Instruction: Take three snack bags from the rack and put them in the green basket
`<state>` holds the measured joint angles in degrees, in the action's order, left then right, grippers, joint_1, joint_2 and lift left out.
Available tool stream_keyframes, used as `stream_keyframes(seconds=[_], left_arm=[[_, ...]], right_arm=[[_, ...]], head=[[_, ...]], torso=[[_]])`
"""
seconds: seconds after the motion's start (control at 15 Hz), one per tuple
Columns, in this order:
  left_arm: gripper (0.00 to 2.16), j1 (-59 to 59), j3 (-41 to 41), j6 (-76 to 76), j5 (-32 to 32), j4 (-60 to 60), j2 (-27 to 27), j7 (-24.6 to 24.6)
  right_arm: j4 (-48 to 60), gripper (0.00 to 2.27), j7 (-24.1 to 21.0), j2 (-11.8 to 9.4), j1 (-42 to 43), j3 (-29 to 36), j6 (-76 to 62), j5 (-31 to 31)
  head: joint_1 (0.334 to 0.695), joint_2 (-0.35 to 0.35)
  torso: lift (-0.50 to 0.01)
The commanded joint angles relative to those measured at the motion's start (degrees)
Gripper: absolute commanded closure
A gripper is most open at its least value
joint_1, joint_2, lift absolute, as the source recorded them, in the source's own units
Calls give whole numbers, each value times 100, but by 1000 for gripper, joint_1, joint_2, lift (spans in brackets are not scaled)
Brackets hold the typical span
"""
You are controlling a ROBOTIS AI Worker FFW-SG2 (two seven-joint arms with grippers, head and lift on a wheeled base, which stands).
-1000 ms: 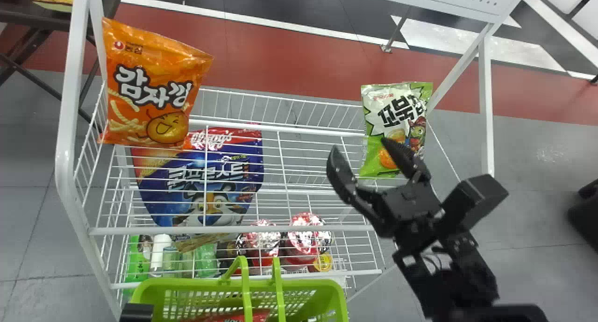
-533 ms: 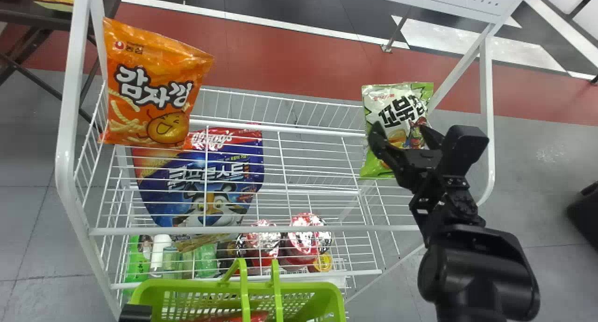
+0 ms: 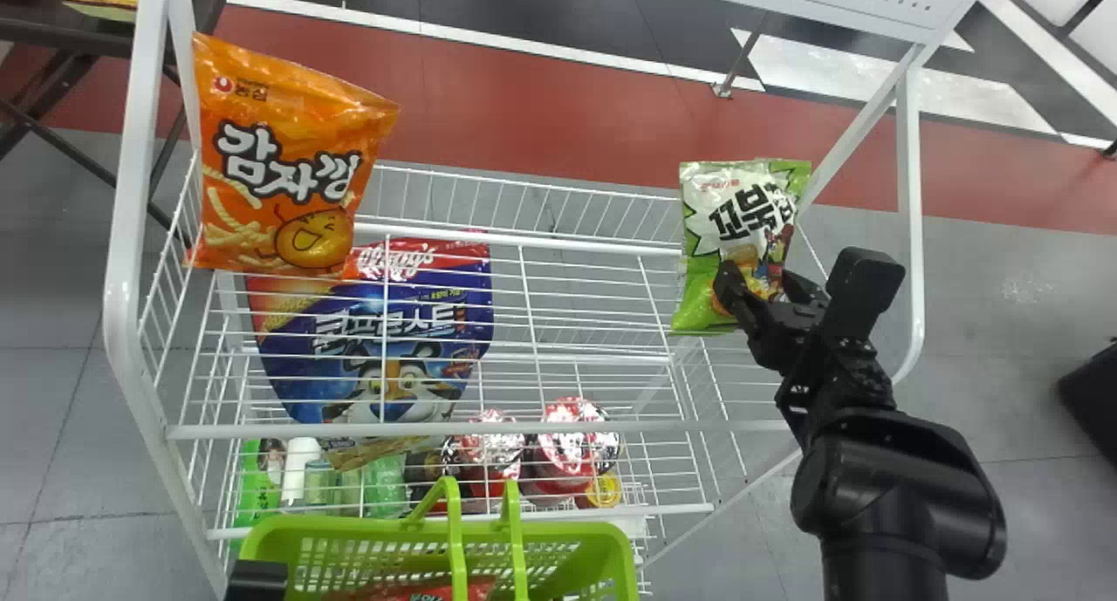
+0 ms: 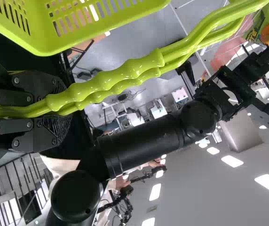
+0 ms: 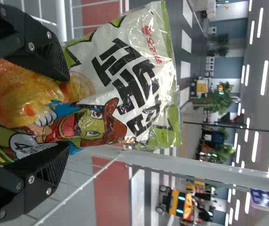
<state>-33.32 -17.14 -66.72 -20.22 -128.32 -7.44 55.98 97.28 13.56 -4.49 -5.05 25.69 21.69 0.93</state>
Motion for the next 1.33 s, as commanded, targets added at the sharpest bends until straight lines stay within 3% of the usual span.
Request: stream_keyframes(seconds=[0.0,0.33,0.53,0.8,1.0,1.27], left_arm=[[1760,-8,0,-4,1,0,-4,0],[1760,-34,-35,13,10,35,5,-17],[1760,-43,-114,13,80,27,-4,-61],[1760,-78,-114,-4,106,0,-4,-70],[1760,-113,-105,13,89,0,14,-123],[1760,-122,-96,119,80,0,32,-149]], right_arm=[[90,2236,33,-17,-4,15,130,-58],[863,2240,261,-8,-558,103,218,-603],[2287,2240,683,9,-1217,199,1466,-963],[4493,2236,1342,36,-2167,648,4683,-1587],[5477,2236,1949,-34,-2421,823,6839,-1640],[5741,2236,2063,-298,-3010,182,6839,-1666]], head=[[695,-350],[695,-350],[695,-350],[695,-350],[695,-350],[695,-350]], torso=[[-6],[-6],[-6],[-6],[-6],[-6]])
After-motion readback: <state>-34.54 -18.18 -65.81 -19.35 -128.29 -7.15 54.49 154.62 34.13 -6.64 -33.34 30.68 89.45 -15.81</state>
